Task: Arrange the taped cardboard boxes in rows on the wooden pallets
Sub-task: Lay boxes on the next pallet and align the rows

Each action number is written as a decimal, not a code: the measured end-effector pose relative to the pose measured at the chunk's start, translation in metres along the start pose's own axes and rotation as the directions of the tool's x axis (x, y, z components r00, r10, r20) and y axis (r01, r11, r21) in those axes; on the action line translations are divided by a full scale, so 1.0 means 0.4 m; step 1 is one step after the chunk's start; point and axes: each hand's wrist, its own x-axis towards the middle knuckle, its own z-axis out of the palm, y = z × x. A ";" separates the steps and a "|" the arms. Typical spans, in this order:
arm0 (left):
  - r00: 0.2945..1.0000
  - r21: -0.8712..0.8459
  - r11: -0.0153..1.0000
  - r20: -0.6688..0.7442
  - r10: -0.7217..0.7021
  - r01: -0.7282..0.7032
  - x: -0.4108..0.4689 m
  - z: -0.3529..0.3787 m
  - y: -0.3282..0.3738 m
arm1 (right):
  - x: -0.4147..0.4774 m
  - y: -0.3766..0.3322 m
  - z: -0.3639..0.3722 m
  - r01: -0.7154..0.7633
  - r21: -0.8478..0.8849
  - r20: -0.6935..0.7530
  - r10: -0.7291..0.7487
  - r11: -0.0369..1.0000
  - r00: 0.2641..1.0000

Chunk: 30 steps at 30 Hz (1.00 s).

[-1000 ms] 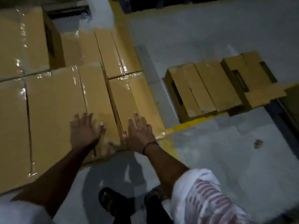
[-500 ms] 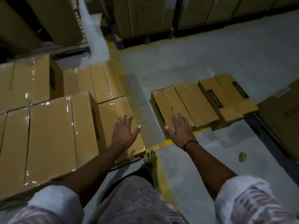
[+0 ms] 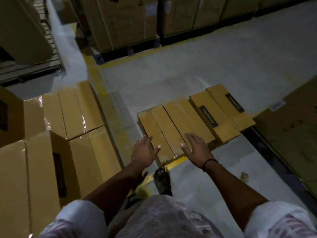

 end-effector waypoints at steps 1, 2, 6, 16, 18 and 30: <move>1.000 -0.017 1.000 -0.011 -0.013 0.013 0.036 -0.005 0.008 | 0.028 0.012 -0.017 -0.005 0.009 -0.001 0.005 1.000 1.000; 1.000 -0.017 1.000 -0.023 -0.014 0.013 0.075 -0.012 0.014 | 0.061 0.024 -0.035 -0.006 0.002 -0.004 0.006 1.000 1.000; 0.999 0.008 0.999 0.002 -0.048 0.048 0.174 -0.022 0.024 | 0.189 0.054 -0.087 -0.034 -0.016 0.013 0.034 0.999 0.999; 0.964 -0.030 0.964 0.054 -0.261 0.263 0.409 0.078 -0.021 | 0.474 0.163 0.035 -0.045 0.045 0.185 0.036 0.998 0.982; 0.968 -0.034 0.968 0.051 -0.247 0.249 0.452 0.148 -0.047 | 0.536 0.207 0.089 -0.047 0.027 0.244 0.039 0.999 0.969; 0.909 0.061 0.914 0.099 -0.406 0.402 0.818 0.587 -0.240 | 1.013 0.495 0.522 0.047 -0.082 0.374 -0.013 0.996 0.927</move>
